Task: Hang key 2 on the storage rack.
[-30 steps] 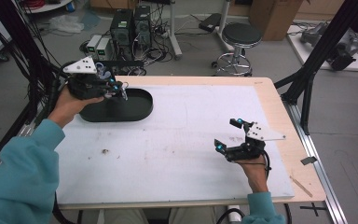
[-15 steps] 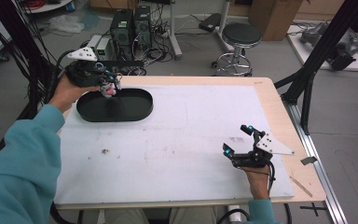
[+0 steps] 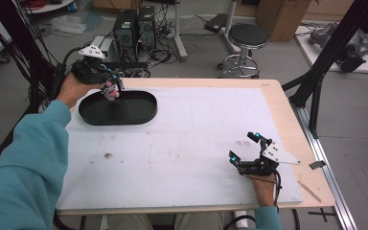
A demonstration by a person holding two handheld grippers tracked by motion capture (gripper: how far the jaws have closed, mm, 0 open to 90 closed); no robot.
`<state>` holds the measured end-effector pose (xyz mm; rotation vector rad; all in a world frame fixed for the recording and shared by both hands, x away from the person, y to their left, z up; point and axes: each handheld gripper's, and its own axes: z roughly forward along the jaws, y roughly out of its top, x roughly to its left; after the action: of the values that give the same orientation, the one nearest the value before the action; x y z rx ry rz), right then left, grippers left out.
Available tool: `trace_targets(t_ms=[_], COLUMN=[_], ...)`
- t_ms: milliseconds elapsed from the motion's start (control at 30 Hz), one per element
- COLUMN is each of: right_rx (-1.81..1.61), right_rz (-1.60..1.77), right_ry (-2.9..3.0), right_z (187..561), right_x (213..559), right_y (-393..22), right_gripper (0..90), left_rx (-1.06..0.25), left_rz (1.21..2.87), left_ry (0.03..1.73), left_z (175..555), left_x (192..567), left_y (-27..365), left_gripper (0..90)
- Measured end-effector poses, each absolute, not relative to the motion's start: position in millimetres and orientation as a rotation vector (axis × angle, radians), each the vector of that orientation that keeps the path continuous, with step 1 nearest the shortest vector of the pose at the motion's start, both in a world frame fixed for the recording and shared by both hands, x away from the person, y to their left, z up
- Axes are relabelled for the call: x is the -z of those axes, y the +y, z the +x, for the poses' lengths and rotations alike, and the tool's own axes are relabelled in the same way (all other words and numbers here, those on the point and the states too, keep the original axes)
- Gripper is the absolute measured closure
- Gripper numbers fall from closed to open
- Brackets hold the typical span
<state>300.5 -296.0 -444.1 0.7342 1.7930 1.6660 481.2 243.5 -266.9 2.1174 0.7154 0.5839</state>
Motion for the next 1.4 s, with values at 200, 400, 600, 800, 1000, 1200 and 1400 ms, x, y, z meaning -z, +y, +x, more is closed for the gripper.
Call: trace_targets(t_ms=[200, 400, 600, 800, 1000, 1200, 1400], right_rx=[-1.677, -1.679, -1.671, -1.666, -1.668, -1.668, -1.669], right_rz=[0.758, 0.756, 0.759, 0.744, 0.751, 0.745, 0.733], right_ry=[1.772, 1.746, 1.757, 1.760, 1.762, 1.748, 1.742], right_z=[299.8, 298.8, 297.6, 299.6, 298.9, 297.8, 297.6], right_x=[445.7, 447.2, 451.4, 454.7, 455.3, 455.9, 456.2], right_y=[-297.8, -298.5, -296.7, -295.1, -294.3, -294.9, -294.9], right_gripper=[0.6, 0.6, 0.6, 0.6, 0.6, 0.6, 0.6], left_rx=[-0.598, -0.597, -0.605, -0.621, -0.624, -0.635, -0.651], left_rz=[2.125, 2.140, 2.141, 2.125, 2.124, 2.114, 2.121], left_ry=[0.744, 0.766, 0.791, 0.818, 0.821, 0.842, 0.843], left_z=[487.1, 494.5, 499.3, 501.2, 502.8, 505.4, 507.4], left_x=[266.3, 269.1, 272.9, 272.3, 273.3, 275.1, 275.7], left_y=[243.6, 242.7, 243.0, 248.8, 247.3, 247.2, 245.6], left_gripper=[88.2, 88.2, 88.2, 88.2, 88.2, 88.1, 88.2])
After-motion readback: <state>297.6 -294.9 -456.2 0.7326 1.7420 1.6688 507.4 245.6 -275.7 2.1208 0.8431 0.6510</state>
